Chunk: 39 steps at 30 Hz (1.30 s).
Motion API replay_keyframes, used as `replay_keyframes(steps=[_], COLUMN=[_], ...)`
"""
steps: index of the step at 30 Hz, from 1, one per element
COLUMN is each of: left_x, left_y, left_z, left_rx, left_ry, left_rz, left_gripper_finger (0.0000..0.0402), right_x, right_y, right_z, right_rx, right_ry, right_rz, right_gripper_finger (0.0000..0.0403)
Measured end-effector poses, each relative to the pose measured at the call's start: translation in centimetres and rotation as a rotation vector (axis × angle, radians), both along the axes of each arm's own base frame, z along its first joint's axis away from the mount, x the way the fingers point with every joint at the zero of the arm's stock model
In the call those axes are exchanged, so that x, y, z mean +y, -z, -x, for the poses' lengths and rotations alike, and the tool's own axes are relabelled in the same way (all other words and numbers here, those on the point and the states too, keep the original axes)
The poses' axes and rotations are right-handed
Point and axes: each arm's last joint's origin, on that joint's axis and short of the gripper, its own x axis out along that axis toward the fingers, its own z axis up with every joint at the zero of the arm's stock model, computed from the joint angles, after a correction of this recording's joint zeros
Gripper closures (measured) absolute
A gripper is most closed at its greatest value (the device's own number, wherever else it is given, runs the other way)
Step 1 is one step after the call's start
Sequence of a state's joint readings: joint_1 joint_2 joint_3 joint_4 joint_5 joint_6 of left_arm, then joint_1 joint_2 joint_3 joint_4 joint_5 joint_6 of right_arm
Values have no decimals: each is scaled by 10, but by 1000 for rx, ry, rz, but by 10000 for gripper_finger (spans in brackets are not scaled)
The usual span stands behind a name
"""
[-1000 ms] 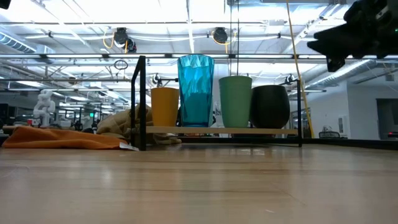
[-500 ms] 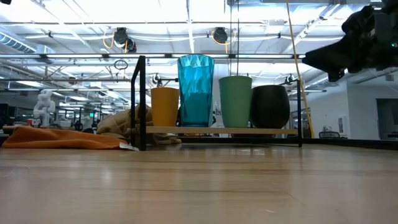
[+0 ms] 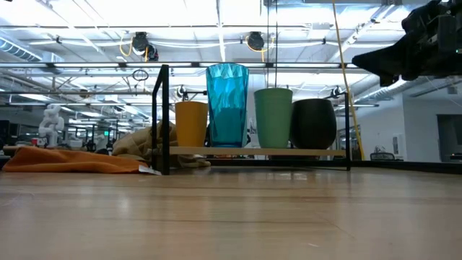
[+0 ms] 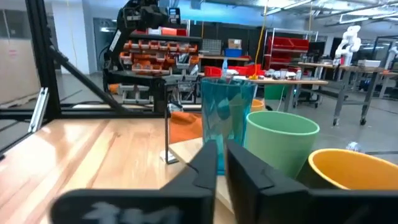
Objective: Stack small to large cups/mugs on shelf
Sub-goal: Return to Home Position
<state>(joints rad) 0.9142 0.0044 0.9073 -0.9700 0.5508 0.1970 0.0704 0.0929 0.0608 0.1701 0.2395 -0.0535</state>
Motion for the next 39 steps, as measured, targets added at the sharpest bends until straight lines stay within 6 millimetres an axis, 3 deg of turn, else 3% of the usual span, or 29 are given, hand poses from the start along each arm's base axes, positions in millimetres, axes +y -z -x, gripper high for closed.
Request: replay_keyframes(steps=[12, 18, 21, 26, 31, 35, 39], left_x=[1, 5, 7, 4, 5, 10, 23], left_y=[3, 17, 21, 17, 1, -5, 0], left_z=[-1, -9, -11, -7, 0, 4, -2], left_rx=[9, 41, 44, 59, -58, -161, -164], left_ry=[1, 146, 135, -125, -443, -709, -852], left_rz=[47, 157, 204, 176, 129, 111, 55], left_gripper_finger=[330, 330, 330, 330, 330, 330, 330], right_x=[1, 0, 0, 0, 0, 0, 0], right_y=[6, 6, 6, 6, 6, 6, 6], right_z=[0, 0, 0, 0, 0, 0, 0], right_rx=[44, 46, 45, 46, 48, 47, 47], right_ry=[-13, -11, -11, -10, -8, -8, -10], right_rz=[-86, -88, -92, -87, -73, -80, -81], right_gripper_finger=[402, 402, 403, 403, 403, 403, 403])
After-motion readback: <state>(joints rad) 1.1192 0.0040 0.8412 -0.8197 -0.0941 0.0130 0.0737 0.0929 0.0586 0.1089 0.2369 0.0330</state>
